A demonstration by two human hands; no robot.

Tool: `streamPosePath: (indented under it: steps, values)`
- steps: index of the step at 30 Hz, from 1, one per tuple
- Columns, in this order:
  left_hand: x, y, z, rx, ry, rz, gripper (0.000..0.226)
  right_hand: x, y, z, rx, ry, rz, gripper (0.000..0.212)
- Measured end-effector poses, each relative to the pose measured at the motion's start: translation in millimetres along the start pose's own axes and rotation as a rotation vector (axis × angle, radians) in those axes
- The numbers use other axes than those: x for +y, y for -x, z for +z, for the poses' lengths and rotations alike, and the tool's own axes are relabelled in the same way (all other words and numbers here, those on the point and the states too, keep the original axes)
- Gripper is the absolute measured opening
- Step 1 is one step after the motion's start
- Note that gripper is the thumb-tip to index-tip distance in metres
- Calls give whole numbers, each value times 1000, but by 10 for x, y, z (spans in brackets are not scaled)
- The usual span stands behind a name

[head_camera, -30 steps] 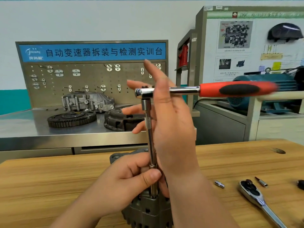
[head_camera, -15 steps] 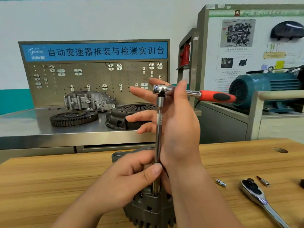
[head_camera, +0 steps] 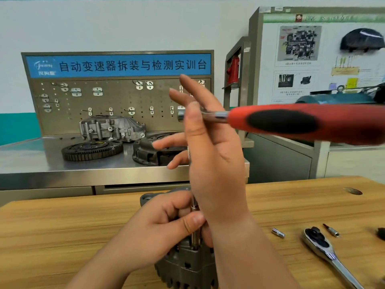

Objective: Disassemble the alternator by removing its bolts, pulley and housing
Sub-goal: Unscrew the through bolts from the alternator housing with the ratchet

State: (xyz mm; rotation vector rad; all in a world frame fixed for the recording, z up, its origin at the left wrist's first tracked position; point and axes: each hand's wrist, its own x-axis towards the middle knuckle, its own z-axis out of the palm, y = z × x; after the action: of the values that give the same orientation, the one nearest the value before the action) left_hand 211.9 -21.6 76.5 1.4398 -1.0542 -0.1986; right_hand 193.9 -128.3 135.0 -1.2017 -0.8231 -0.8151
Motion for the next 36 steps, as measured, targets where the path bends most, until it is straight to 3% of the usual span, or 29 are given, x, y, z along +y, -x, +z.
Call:
streamPosePath:
  steps: [4, 7, 12, 16, 18, 22, 28, 32, 36]
  values:
    - [-9, 9, -29, 23, 20, -46, 42, 5, -18, -49, -58, -237, 236, 50]
    - [17, 14, -37, -24, 31, -52, 32, 34, -33, -77, -75, -309, 318, 61]
    - [-23, 10, -44, 36, -11, -52, 43, -6, -15, -31, -48, -95, 131, 40]
    - [-42, -4, -22, 65, -72, -46, 21, -47, -32, -16, -3, 73, -126, 35]
    - [-24, -6, -21, 52, -53, -46, 17, -71, -47, 6, -18, 43, -69, 40]
    - [-19, 3, -21, 37, -29, -37, 38, -40, -16, -4, -50, -123, 74, 33]
    - [-28, 15, -44, 47, -48, -79, 48, 42, -27, -72, -17, -253, 284, 50]
    - [-19, 4, -34, 10, -37, -66, 50, 44, -20, -65, -13, -239, 280, 47]
    - [-47, 8, -38, 37, -46, -86, 41, -21, -21, -50, 17, -35, 69, 29]
